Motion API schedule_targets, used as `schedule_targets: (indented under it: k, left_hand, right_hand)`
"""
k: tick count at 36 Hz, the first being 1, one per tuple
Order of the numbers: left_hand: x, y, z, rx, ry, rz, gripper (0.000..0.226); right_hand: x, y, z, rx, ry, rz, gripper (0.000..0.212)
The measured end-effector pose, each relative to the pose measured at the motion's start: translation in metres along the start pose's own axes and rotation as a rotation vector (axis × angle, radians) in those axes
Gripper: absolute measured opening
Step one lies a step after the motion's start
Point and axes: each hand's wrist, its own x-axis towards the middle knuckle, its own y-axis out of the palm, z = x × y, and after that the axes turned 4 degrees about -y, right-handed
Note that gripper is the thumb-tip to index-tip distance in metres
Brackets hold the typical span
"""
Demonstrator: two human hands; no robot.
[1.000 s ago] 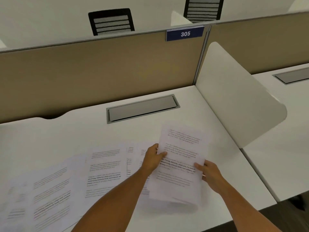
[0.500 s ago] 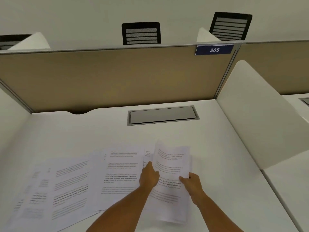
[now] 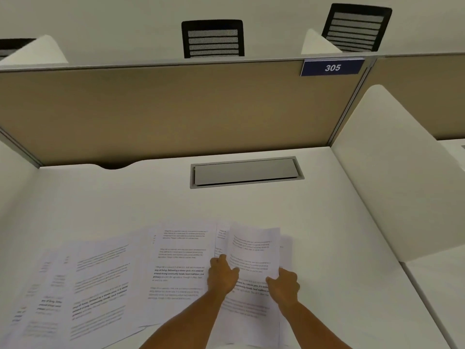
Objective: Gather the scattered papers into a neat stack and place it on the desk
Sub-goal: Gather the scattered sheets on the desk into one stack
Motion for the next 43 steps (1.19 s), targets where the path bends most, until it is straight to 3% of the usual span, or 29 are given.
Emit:
schedule_targets:
  k: [3,7,13,18,26,33,37,39,43]
  left_hand:
    - [0.007,-0.002,-0.001,0.031,-0.055,0.011,0.074]
    - [0.016,-0.001,0.0,0.083,-0.061,0.009,0.072]
    - [0.019,0.004,-0.002,0.172,-0.051,-0.022,0.063]
    - [0.021,0.007,-0.007,0.24,-0.074,0.001,0.061]
    - [0.026,0.008,-0.007,0.153,-0.135,-0.04,0.069]
    - [0.02,0.007,-0.002,-0.055,-0.098,-0.03,0.058]
    - [0.015,0.007,0.005,-0.184,0.017,0.068,0.035]
    - [0.009,0.005,0.008,-0.22,0.047,0.059,0.035]
    - [-0.001,0.003,0.013,-0.278,0.085,0.07,0.04]
  right_hand:
    - [-0.005,-0.004,0.008,-0.179,0.065,-0.026,0.052]
    - [0.004,-0.004,0.009,-0.235,0.115,-0.026,0.043]
    - [0.011,0.001,0.013,-0.299,0.15,-0.031,0.053]
    - [0.017,0.003,0.015,-0.198,0.147,-0.039,0.067]
    - [0.019,0.001,0.009,-0.008,0.159,-0.068,0.075]
    - [0.017,-0.003,0.0,0.203,0.233,0.003,0.07]
    - [0.013,-0.006,-0.007,0.291,0.168,0.068,0.037]
    - [0.008,-0.008,-0.008,0.334,0.15,0.082,0.027]
    - [-0.002,-0.014,-0.009,0.36,0.119,0.122,0.03]
